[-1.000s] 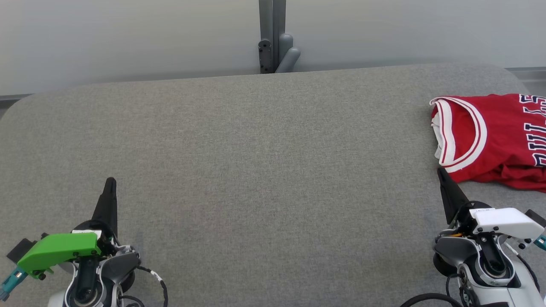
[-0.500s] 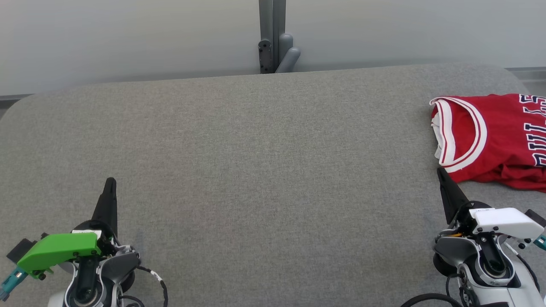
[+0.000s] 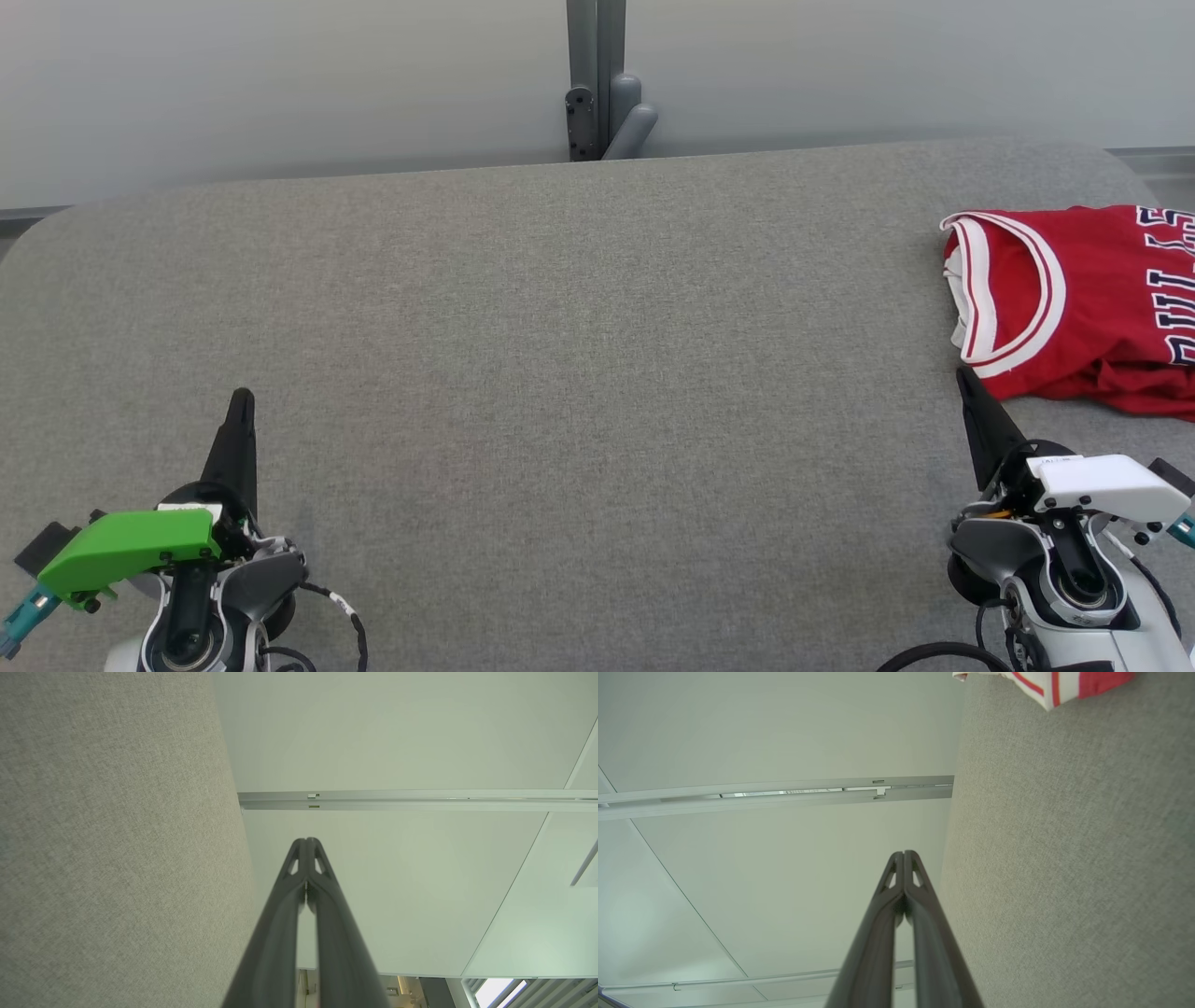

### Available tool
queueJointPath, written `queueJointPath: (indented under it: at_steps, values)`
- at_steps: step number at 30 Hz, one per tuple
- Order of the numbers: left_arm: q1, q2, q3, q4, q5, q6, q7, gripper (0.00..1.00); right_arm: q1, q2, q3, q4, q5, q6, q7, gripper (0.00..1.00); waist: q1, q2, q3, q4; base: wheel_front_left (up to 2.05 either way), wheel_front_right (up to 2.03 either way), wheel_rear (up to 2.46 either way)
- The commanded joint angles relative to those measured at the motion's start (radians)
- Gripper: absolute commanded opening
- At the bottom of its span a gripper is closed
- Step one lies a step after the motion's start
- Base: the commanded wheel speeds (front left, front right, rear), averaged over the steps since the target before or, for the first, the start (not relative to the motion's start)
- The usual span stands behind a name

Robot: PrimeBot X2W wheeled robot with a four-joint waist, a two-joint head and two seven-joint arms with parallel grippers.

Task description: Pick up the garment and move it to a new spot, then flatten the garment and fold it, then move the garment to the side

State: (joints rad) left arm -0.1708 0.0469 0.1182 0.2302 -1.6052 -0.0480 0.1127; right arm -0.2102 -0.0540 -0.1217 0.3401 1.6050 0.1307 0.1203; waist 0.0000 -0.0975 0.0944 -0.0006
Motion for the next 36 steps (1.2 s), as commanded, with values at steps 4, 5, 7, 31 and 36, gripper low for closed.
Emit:
queueJointPath:
  at_steps: [4, 5, 7, 31, 36]
  values:
    - [-0.011, 0.006, 0.001, -0.002, 0.001, 0.001, -0.001, 0.00, -0.002, -0.008, 0.001, 0.002, 0.006, 0.000, -0.004, 0.00, 0.0000, 0.0000, 0.000, 0.000, 0.00, 0.00, 0.00]
    - [-0.011, 0.006, 0.001, -0.002, 0.001, 0.001, -0.001, 0.00, -0.002, -0.008, 0.001, 0.002, 0.006, 0.000, -0.005, 0.00, 0.0000, 0.0000, 0.000, 0.000, 0.00, 0.00, 0.00]
    - [-0.011, 0.006, 0.001, -0.002, 0.001, 0.001, -0.001, 0.00, -0.002, -0.008, 0.001, 0.002, 0.007, 0.000, -0.005, 0.00, 0.0000, 0.0000, 0.000, 0.000, 0.00, 0.00, 0.00]
    - [-0.011, 0.006, 0.001, -0.002, 0.001, 0.001, -0.001, 0.00, -0.001, -0.011, 0.006, 0.001, 0.012, 0.000, -0.007, 0.00, 0.0000, 0.0000, 0.000, 0.000, 0.00, 0.00, 0.00]
    - [-0.011, 0.006, 0.001, -0.002, 0.001, 0.001, -0.001, 0.00, -0.001, -0.011, 0.007, 0.001, 0.013, 0.000, -0.007, 0.00, 0.0000, 0.0000, 0.000, 0.000, 0.00, 0.00, 0.00]
